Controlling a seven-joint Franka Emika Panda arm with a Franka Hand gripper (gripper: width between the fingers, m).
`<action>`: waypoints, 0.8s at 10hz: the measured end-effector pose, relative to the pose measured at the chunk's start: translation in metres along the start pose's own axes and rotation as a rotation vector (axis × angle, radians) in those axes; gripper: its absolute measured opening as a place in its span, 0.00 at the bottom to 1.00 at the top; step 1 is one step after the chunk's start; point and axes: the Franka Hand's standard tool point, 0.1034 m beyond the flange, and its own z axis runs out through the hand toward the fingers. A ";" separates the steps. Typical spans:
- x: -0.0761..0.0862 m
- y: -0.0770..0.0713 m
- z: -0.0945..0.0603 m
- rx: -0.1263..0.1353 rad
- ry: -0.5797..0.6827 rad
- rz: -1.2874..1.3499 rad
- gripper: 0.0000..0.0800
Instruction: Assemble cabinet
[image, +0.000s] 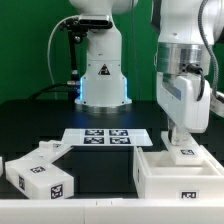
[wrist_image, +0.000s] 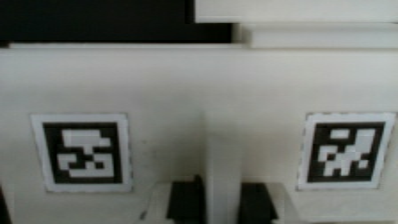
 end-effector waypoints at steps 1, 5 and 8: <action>0.000 0.000 0.000 0.000 0.000 0.000 0.08; 0.000 -0.026 0.000 0.038 0.020 0.018 0.08; 0.001 -0.065 0.002 0.089 0.052 0.038 0.08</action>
Offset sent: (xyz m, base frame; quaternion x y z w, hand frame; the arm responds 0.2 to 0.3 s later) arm 0.0345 0.0085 -0.0122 0.0332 0.0108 0.0424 0.9985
